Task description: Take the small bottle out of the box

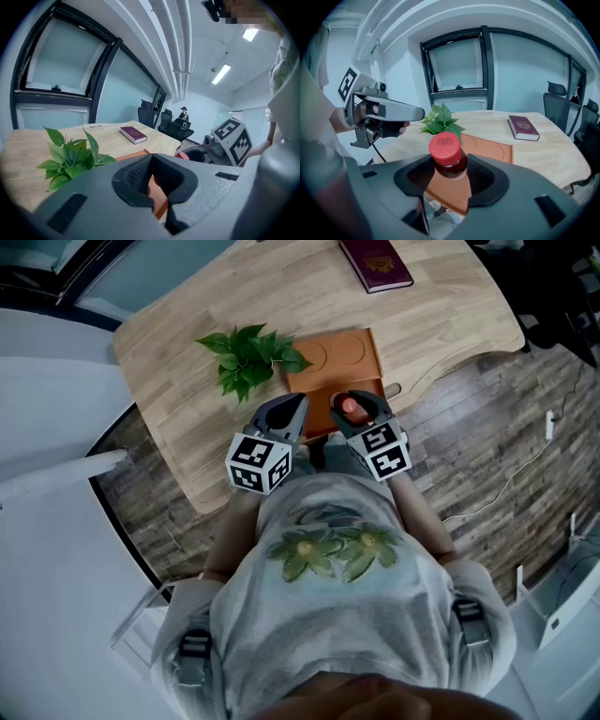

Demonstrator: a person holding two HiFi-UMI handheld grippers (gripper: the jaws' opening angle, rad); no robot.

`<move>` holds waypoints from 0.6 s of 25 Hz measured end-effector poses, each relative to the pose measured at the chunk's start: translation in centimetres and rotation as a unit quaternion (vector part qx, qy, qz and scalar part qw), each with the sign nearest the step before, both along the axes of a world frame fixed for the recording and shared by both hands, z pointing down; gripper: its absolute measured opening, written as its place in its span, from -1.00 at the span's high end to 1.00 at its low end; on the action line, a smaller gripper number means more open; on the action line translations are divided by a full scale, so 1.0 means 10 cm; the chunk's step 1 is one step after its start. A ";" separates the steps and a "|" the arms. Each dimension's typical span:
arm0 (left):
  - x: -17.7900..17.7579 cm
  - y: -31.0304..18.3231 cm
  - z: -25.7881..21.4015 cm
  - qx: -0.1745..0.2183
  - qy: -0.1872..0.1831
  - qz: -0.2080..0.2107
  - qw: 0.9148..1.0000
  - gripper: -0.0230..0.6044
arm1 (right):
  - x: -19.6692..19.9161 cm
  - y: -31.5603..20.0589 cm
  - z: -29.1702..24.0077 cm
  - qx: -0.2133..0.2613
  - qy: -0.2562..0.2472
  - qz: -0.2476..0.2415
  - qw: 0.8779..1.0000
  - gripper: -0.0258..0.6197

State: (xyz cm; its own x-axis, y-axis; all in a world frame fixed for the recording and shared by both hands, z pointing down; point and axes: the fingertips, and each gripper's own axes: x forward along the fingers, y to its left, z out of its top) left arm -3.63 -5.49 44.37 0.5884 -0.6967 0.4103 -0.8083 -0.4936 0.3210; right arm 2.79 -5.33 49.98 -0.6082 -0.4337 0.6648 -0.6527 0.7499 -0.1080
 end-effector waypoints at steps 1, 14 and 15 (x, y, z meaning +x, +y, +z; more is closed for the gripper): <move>0.00 0.00 0.00 0.000 0.000 -0.001 1.000 0.90 | 0.00 0.00 -0.03 0.002 -0.002 -0.002 1.000 0.26; 0.12 0.01 0.01 0.002 -0.004 -0.012 1.000 0.90 | -0.03 0.01 -0.31 0.019 -0.021 -0.041 0.999 0.26; 0.12 0.01 0.01 0.002 -0.004 -0.014 1.000 0.90 | -0.03 0.01 -0.33 0.020 -0.022 -0.044 0.999 0.26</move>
State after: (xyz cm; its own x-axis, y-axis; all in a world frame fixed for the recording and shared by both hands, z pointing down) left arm -2.40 -5.36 44.43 0.5649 -0.7146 0.4126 -0.8247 -0.4718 0.3119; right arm 2.51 -5.27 46.68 -0.6736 -0.4030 0.6196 -0.5794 0.8084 -0.1040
